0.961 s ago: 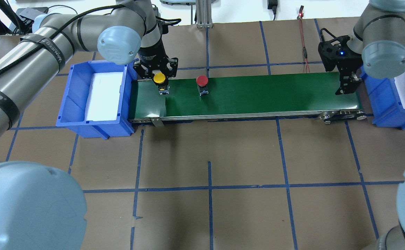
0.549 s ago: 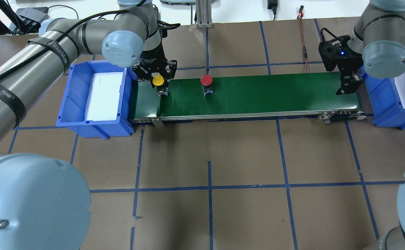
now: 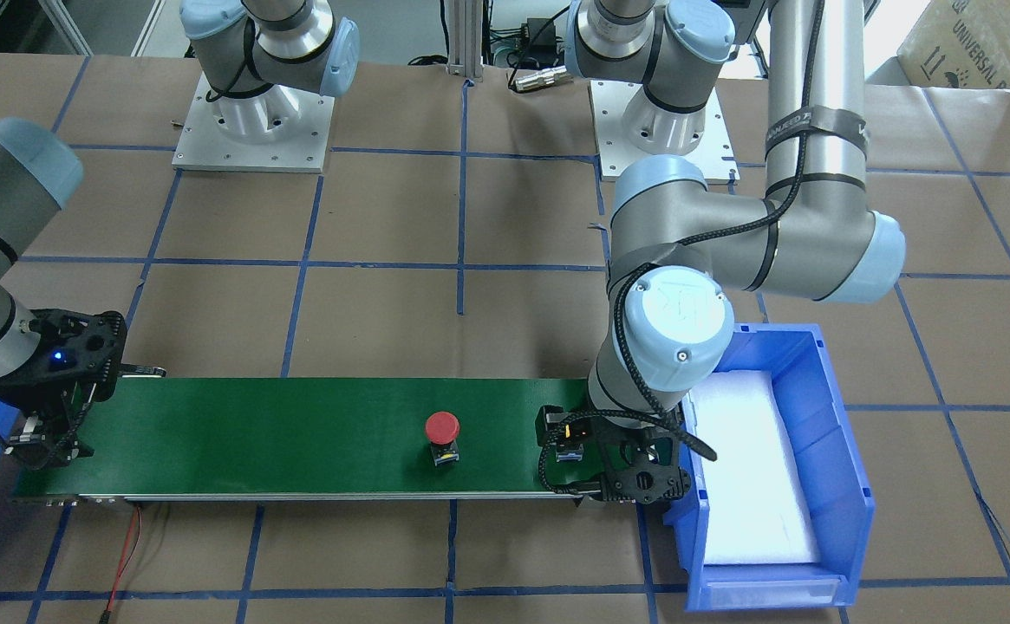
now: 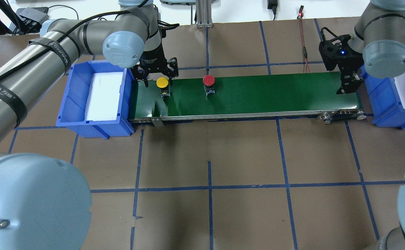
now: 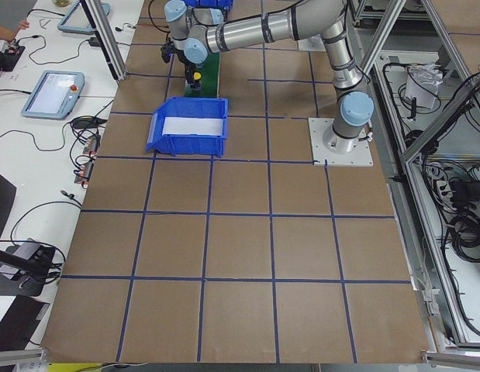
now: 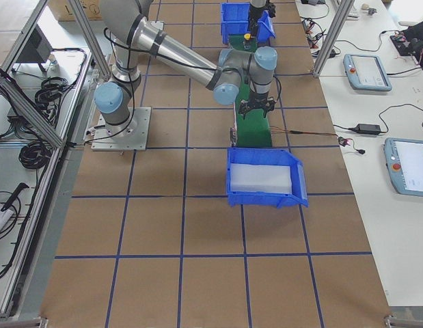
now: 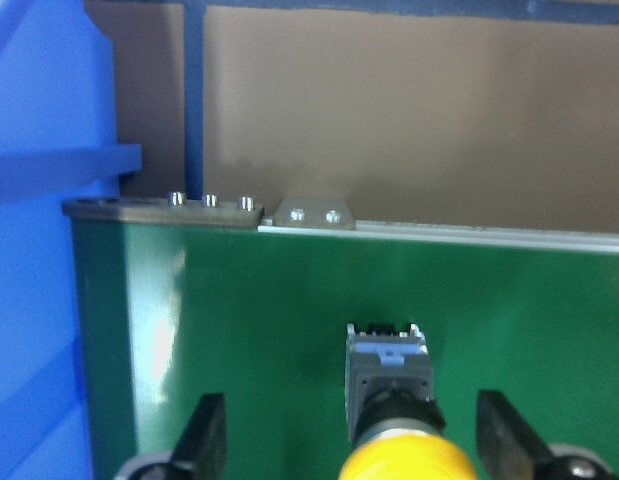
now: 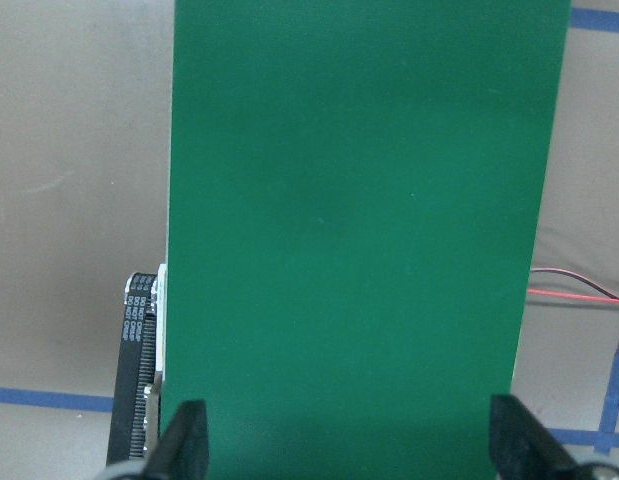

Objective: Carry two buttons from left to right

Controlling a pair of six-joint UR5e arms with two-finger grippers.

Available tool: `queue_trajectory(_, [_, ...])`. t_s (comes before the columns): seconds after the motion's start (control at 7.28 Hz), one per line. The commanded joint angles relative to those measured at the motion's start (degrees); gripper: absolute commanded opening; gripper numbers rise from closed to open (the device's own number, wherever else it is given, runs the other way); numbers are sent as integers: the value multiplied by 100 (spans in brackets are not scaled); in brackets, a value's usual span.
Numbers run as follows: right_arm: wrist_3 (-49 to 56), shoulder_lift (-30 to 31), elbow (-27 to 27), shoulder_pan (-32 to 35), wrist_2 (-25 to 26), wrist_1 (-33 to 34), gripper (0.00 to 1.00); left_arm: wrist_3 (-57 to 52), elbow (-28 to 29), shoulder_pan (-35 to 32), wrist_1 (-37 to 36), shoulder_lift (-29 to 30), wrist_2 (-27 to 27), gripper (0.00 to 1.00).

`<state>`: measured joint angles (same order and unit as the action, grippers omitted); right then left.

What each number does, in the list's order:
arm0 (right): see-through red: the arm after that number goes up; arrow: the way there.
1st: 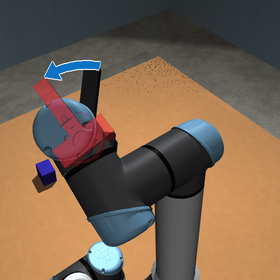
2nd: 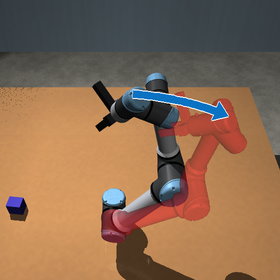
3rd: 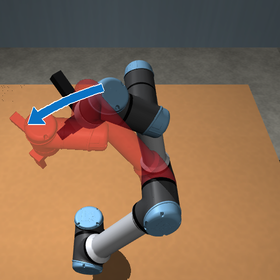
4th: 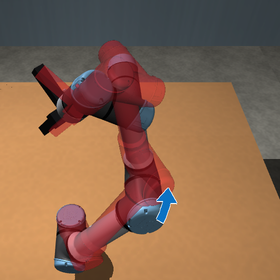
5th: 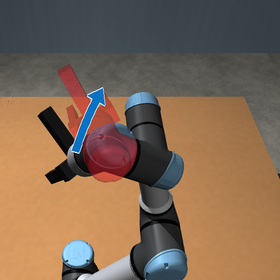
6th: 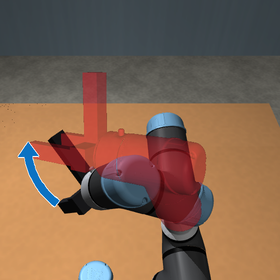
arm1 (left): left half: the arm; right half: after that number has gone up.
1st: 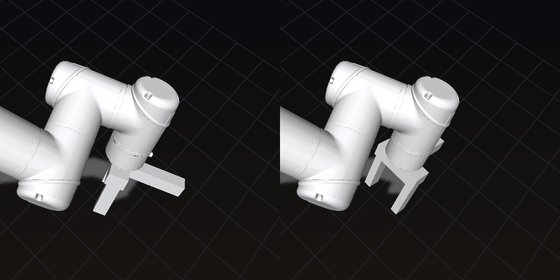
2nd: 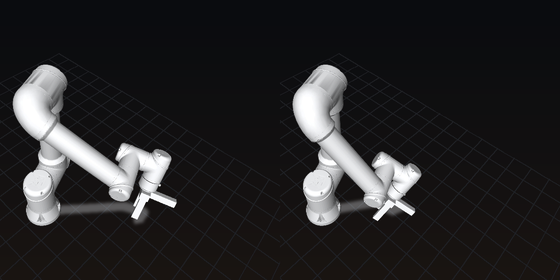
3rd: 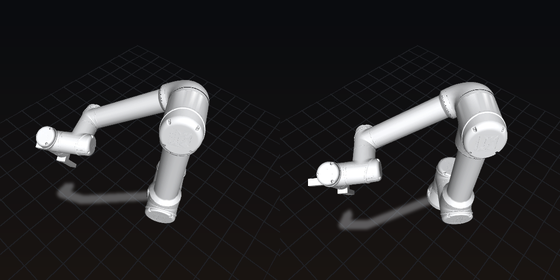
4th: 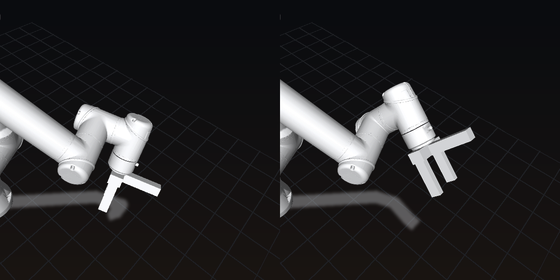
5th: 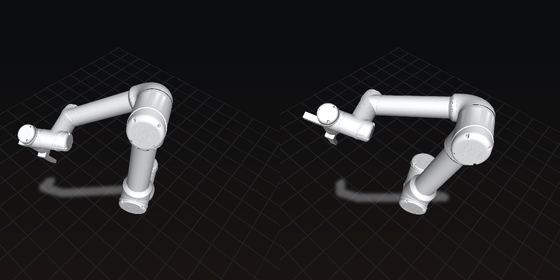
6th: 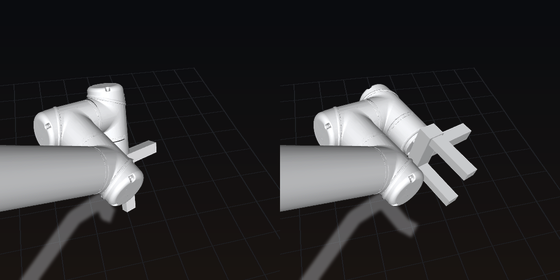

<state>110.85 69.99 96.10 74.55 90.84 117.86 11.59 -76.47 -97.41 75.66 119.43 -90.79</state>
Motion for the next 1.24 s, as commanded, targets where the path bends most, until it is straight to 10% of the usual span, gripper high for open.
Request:
queue_trajectory(0.0, [15, 49, -65, 25, 12, -105, 100, -226, 290, 64, 524, -628, -43, 100])
queue_trajectory(0.55, [-28, 15, 14, 25, 12, -97, 100, -1633, -417, 908, 1672, -2237, -61, 100])
queue_trajectory(1.1, [-591, 15, 40, 16, -75, -132, 100, -1221, -614, 820, 1609, -2292, -61, 100])
